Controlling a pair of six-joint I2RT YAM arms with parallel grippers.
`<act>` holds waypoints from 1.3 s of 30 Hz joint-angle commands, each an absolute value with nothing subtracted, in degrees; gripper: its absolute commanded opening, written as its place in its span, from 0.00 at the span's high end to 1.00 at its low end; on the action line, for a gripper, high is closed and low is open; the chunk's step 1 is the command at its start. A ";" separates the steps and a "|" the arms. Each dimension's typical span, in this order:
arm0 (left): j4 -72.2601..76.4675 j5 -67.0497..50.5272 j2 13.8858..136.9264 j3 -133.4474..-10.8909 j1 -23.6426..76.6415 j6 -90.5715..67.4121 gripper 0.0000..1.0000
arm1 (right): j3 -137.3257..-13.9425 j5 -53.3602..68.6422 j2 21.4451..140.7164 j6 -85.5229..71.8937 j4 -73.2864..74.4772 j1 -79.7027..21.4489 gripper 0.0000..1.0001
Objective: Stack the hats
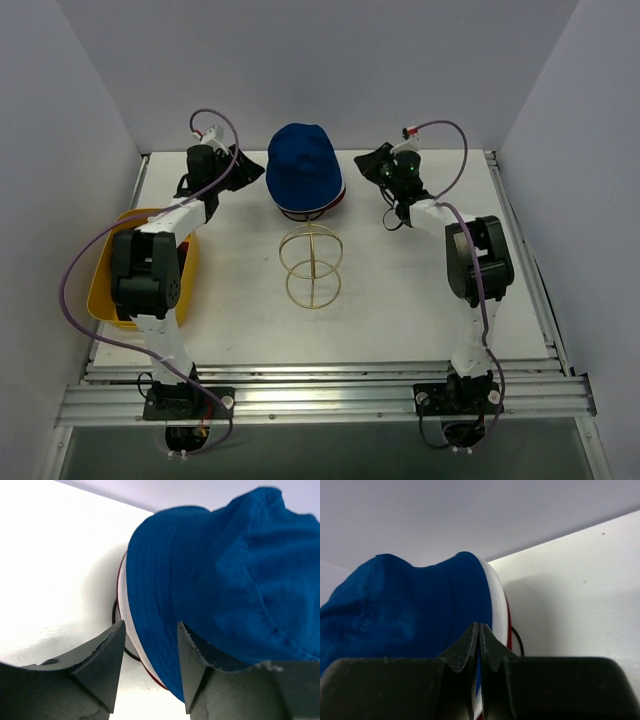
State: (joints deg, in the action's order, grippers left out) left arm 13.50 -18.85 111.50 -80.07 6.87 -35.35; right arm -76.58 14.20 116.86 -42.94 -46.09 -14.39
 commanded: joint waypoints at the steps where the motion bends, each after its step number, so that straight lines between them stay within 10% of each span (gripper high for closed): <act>1: 13.80 -20.92 111.35 -81.91 8.78 -34.63 0.48 | -81.55 15.64 118.73 -41.48 -45.88 -16.43 1.00; 24: 12.22 -7.03 100.72 -73.74 10.54 -32.08 0.50 | -83.50 14.41 125.95 -41.13 -46.32 -19.86 1.00; 39: -7.19 4.28 86.76 -71.46 11.86 -25.84 0.50 | -65.16 12.66 108.40 -41.66 -41.67 -14.15 0.99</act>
State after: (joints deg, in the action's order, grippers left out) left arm -0.08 -2.87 94.43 -70.32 11.64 -29.17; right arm -68.40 14.26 118.39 -42.30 -41.98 -15.49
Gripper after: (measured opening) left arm 0.502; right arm 0.012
